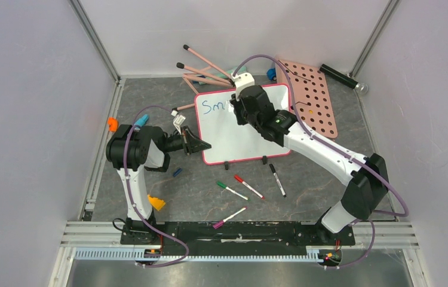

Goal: Write a sentence on the whiteboard

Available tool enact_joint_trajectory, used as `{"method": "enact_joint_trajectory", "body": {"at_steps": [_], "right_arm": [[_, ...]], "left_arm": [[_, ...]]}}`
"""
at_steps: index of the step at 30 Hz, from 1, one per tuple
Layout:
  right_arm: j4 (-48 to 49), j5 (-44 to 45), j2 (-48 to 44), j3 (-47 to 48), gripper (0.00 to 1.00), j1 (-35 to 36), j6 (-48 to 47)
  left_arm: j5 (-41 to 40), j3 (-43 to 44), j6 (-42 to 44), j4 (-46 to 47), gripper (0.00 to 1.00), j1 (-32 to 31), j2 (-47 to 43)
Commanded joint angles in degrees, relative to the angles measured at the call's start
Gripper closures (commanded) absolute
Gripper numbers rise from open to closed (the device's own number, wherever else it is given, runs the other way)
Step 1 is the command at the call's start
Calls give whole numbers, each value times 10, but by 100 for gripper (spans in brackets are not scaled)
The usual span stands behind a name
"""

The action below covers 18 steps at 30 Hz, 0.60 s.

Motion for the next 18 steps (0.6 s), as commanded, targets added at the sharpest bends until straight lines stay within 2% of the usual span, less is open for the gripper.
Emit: {"method": "enact_joint_trajectory", "body": {"at_steps": [1,18], "right_arm": [[11,21,-2,40,100,-5,-16],[12,23,34,63,100,-14,-19]], "left_arm": [[-43,-5,146,34,98,1,24],[-44,-4,146,34,98,0,26]]}}
